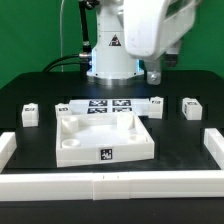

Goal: Assemble one leg

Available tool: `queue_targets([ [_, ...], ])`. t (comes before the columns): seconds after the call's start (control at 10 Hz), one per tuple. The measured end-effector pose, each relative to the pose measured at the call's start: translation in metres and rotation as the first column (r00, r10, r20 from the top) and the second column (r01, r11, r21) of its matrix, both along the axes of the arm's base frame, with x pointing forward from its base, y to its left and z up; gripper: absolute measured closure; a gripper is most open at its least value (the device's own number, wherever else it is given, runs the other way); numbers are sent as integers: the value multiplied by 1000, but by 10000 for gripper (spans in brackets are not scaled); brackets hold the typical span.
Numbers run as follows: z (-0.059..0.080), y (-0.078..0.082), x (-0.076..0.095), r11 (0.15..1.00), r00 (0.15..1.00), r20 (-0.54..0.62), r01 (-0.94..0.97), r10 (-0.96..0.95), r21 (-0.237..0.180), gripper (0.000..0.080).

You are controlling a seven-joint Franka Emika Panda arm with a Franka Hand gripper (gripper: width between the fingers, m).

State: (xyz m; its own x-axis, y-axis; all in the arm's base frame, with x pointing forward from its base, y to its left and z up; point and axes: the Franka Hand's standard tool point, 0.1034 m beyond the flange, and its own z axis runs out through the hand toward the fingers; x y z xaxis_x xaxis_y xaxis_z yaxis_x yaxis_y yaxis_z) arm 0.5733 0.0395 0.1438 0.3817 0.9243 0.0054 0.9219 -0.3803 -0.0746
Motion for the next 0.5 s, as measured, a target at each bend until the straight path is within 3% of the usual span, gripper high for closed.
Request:
queue_targets([
  [0.3, -32, -20, -31, 1000, 999, -16, -29, 30, 10, 150],
  [0.5, -32, -20, -30, 999, 999, -16, -30, 31, 9, 150],
])
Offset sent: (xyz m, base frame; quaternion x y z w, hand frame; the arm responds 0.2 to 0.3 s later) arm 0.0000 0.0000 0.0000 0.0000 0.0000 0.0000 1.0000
